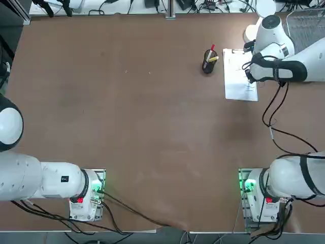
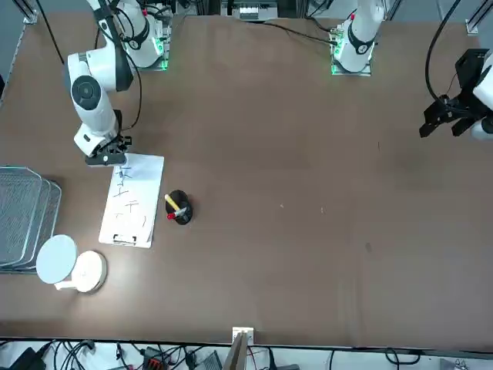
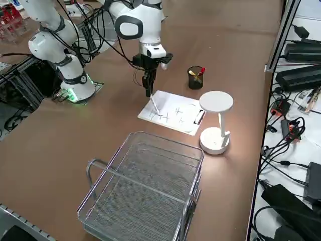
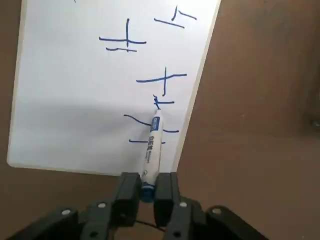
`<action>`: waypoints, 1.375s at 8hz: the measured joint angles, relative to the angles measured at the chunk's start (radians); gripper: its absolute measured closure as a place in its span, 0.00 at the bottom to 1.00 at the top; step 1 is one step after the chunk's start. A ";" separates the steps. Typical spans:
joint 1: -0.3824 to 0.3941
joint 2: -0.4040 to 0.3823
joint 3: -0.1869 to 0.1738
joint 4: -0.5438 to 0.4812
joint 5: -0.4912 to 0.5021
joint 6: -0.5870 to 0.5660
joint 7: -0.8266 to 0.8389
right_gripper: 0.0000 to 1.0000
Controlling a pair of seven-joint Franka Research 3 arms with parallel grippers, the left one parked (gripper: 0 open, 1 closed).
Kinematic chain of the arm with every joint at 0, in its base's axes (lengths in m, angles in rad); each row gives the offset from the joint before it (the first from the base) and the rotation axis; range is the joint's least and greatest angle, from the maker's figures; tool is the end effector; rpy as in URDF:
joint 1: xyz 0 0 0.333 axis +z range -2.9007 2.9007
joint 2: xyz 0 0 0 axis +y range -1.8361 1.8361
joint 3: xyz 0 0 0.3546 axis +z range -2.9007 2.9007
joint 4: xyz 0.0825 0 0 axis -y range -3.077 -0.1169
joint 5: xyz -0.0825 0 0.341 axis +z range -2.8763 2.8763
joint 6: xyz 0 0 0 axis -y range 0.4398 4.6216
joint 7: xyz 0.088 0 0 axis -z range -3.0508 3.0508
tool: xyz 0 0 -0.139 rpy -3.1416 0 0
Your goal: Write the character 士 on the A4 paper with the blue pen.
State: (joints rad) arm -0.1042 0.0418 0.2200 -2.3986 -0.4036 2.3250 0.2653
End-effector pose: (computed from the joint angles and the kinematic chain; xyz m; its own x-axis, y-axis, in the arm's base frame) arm 0.4530 0.0364 0.3307 0.9879 0.1339 -0.0778 0.1504 -0.9495 0.2753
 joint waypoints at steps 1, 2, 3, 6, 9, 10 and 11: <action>0.000 0.000 0.000 0.000 0.003 -0.007 0.000 0.81; 0.000 0.000 0.000 0.000 0.011 -0.014 0.001 0.81; 0.000 0.000 0.000 0.000 0.025 -0.019 0.002 0.81; 0.000 0.000 0.001 0.000 0.047 -0.028 0.010 0.81; 0.000 0.000 0.008 0.000 0.047 -0.055 0.020 0.81; 0.000 -0.001 0.011 0.000 0.047 -0.064 0.024 0.81; 0.000 -0.002 0.012 0.000 0.048 -0.070 0.026 0.81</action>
State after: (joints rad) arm -0.1045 0.0398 0.2319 -2.3986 -0.3561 2.2549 0.2914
